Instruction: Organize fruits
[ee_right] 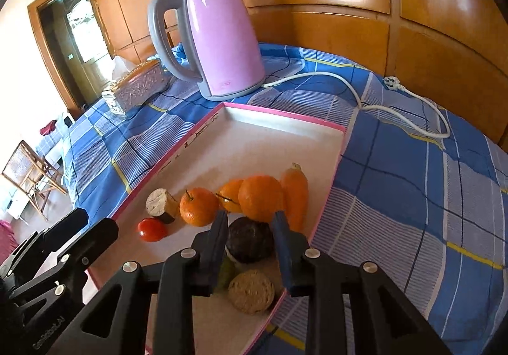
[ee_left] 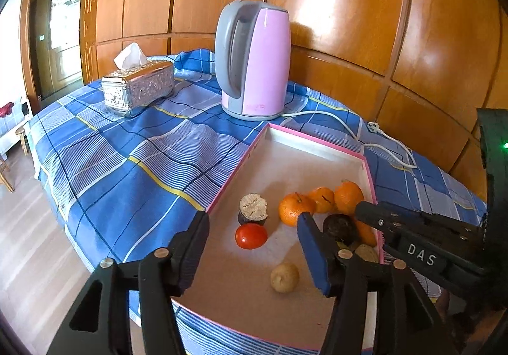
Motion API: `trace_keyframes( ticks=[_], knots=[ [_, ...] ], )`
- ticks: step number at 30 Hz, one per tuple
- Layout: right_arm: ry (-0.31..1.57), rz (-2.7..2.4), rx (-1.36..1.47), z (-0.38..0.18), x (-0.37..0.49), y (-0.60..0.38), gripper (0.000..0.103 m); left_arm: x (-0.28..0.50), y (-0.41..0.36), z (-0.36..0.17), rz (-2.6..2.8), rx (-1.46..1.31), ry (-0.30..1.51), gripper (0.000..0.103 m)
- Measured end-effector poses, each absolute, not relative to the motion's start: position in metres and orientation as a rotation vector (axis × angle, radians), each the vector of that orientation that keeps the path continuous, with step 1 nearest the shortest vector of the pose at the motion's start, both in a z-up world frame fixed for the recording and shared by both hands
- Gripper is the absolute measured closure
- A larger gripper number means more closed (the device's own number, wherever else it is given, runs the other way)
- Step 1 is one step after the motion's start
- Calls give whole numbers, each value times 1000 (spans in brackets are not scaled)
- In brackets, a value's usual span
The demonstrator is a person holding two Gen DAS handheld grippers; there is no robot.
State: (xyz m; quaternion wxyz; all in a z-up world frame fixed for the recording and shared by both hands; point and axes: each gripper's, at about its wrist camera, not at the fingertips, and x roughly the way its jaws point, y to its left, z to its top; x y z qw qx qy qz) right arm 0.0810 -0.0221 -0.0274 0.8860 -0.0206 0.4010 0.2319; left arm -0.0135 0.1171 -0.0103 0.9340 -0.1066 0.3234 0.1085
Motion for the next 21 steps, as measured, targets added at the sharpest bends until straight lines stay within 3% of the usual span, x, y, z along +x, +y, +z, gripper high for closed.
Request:
trace_keyframes(
  ticks=[10,21],
  knots=[
    [777,381,-16,-22,41,-41,66,-28,108,-8,210,-198,651,36],
    [758,297,0,-23,18,-56,65,-37,99,-3,202,-185,632,30]
  ],
)
